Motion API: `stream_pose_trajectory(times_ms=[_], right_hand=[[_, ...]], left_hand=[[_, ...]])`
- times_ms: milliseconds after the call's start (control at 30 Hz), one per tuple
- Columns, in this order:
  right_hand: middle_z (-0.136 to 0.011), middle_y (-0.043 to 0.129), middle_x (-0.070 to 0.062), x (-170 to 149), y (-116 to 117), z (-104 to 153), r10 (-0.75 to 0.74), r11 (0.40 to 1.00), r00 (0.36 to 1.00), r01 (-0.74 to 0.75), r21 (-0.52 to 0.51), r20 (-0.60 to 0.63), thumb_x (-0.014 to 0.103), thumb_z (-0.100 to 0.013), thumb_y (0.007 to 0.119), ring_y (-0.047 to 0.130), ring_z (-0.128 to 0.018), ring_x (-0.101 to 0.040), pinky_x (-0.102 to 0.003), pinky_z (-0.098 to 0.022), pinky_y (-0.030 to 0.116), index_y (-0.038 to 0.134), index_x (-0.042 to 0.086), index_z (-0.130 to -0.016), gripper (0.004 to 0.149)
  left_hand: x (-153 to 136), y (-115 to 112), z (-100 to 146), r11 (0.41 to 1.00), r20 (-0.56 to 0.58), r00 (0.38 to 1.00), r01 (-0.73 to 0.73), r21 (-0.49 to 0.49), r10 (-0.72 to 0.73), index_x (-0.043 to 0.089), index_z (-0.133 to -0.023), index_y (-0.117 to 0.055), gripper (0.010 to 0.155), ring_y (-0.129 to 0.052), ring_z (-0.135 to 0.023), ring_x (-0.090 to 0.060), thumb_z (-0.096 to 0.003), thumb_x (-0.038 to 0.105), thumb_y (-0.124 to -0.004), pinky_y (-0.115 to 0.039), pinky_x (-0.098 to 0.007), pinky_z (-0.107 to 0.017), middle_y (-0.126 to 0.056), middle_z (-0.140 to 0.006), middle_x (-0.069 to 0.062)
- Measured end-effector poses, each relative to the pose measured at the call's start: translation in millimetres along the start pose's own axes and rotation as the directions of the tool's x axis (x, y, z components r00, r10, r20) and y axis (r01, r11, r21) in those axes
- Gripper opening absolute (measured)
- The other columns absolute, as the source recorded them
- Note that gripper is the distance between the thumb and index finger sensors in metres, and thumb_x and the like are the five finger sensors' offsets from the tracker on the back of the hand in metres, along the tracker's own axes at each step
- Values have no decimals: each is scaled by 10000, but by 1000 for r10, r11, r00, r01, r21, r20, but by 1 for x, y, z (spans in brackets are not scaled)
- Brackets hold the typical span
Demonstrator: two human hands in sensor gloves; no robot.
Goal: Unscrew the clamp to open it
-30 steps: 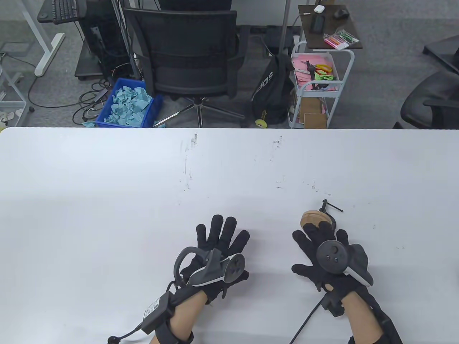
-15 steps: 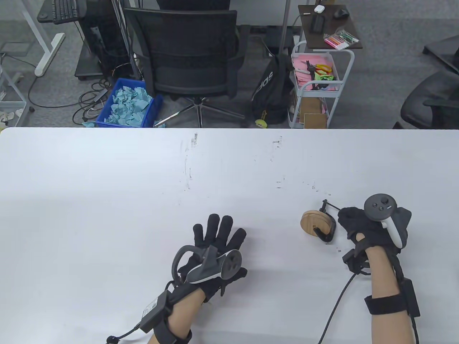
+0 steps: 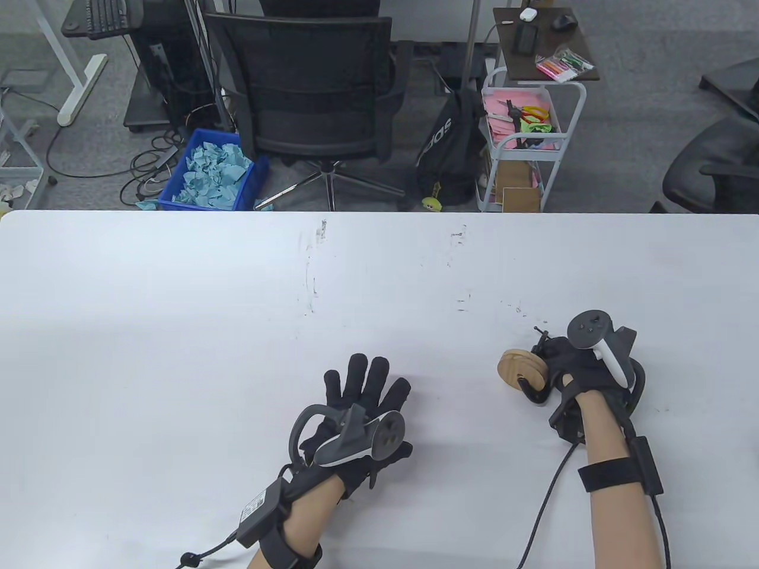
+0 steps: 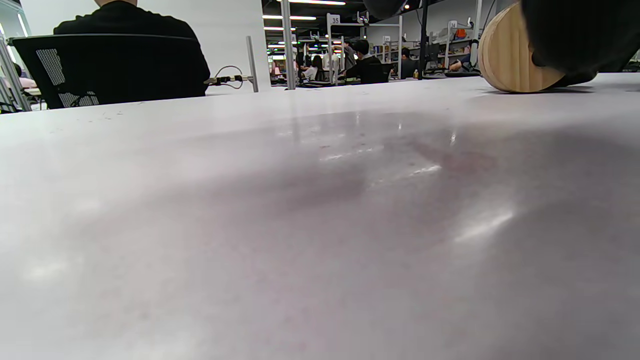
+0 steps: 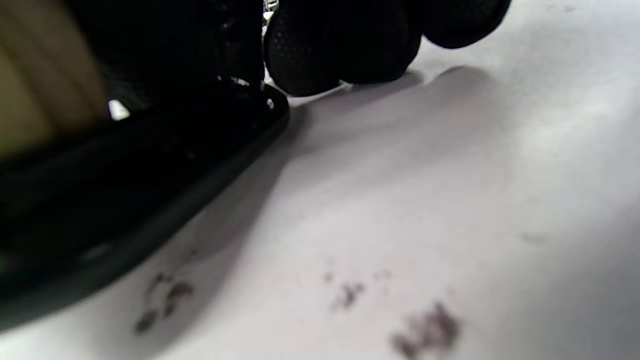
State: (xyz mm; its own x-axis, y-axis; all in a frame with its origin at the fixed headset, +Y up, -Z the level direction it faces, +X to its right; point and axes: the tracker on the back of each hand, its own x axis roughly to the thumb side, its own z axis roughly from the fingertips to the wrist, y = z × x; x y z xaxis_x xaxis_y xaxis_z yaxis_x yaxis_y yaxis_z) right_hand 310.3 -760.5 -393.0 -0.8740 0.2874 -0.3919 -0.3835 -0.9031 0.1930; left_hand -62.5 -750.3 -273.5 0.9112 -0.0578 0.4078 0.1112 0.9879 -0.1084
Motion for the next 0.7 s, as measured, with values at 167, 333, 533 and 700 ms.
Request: stream_pose_trajectory(times_ms=[167, 333, 533, 700], right_hand=[[-869, 689, 39, -5, 3, 3, -14, 1000, 1000, 14, -4, 4, 457, -349, 869, 757, -691, -268, -522, -616, 586, 826, 268, -814, 504], [-849, 803, 72, -10, -5, 19, -178, 981, 981, 183, -71, 77, 462, -328, 863, 866, -704, -310, -534, -595, 646, 752, 375, -835, 526], [-768, 847, 29, 2, -19, 49, -298, 928, 917, 344, -146, 267, 406, -305, 896, 961, -578, -250, -501, -530, 710, 784, 348, -819, 529], [-760, 843, 36, 26, -31, 87, -324, 888, 833, 431, -160, 448, 394, -302, 916, 957, -591, -220, -502, -547, 706, 782, 328, -810, 530]], left_hand=[[1, 0, 0, 1000, -2, 1000, 10, 1, -10, 398, -1124, -257, 942, -86, -1105, -455, -370, 787, -666, -278, -719, -770, -47, -1181, -91], [6, 3, 2, 1000, 11, 1000, 16, 16, -17, 398, -1124, -256, 942, -88, -1107, -456, -370, 787, -664, -280, -718, -770, -47, -1181, -91], [6, 4, 2, 1000, 14, 1000, 16, 22, -16, 396, -1124, -258, 939, -93, -1108, -455, -373, 782, -665, -283, -715, -773, -51, -1183, -92], [6, 7, 6, 999, 11, 1000, 20, 46, -20, 397, -1124, -254, 935, -99, -1111, -454, -377, 779, -666, -287, -714, -775, -54, -1183, -91]])
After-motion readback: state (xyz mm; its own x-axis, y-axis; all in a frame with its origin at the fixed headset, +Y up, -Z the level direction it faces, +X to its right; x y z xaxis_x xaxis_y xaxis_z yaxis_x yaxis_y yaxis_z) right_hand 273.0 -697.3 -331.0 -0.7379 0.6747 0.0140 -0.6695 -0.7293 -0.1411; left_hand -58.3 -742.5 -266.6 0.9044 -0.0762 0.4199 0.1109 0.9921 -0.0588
